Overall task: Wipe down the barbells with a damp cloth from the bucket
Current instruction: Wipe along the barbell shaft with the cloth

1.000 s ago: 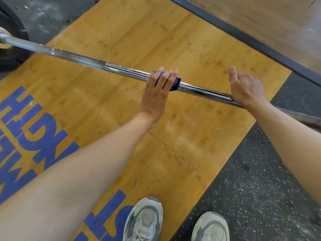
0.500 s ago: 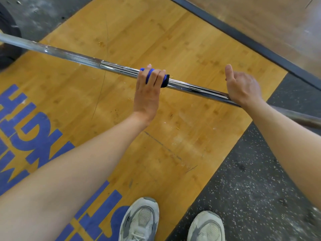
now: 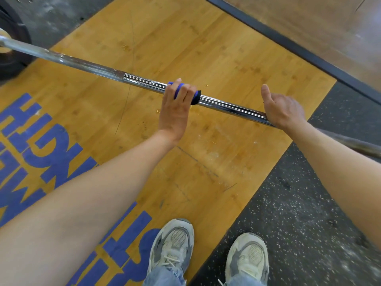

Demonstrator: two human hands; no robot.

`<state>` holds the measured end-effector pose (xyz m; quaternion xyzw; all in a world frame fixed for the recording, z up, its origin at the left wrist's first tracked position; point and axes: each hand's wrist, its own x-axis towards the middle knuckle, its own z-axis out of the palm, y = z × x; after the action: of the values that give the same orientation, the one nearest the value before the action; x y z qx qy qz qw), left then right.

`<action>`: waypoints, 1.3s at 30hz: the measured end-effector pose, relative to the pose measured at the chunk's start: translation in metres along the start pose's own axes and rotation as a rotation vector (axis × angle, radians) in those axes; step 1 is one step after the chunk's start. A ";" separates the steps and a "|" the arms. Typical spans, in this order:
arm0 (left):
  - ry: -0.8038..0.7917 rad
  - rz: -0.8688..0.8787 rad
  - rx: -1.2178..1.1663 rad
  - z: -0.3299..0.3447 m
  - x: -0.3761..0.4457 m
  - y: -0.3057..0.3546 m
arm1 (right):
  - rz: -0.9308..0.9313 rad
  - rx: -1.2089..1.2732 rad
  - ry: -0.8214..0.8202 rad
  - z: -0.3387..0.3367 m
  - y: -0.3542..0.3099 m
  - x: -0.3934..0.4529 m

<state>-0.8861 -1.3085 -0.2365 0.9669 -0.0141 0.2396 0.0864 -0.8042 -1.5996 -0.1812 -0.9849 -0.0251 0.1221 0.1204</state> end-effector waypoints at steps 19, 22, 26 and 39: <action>-0.010 0.115 0.051 -0.025 -0.037 0.014 | 0.042 -0.076 0.072 0.022 -0.013 -0.079; -0.057 0.226 -0.036 -0.030 -0.054 0.051 | 0.087 -0.078 0.045 0.024 -0.016 -0.092; -0.065 0.292 0.018 -0.038 -0.052 0.013 | 0.094 -0.067 0.030 0.027 -0.020 -0.106; -0.152 0.332 -0.052 -0.049 -0.081 0.046 | 0.110 -0.046 0.018 0.041 -0.027 -0.145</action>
<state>-0.9832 -1.3465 -0.2245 0.9641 -0.1863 0.1762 0.0692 -0.9557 -1.5758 -0.1790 -0.9884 0.0273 0.1190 0.0909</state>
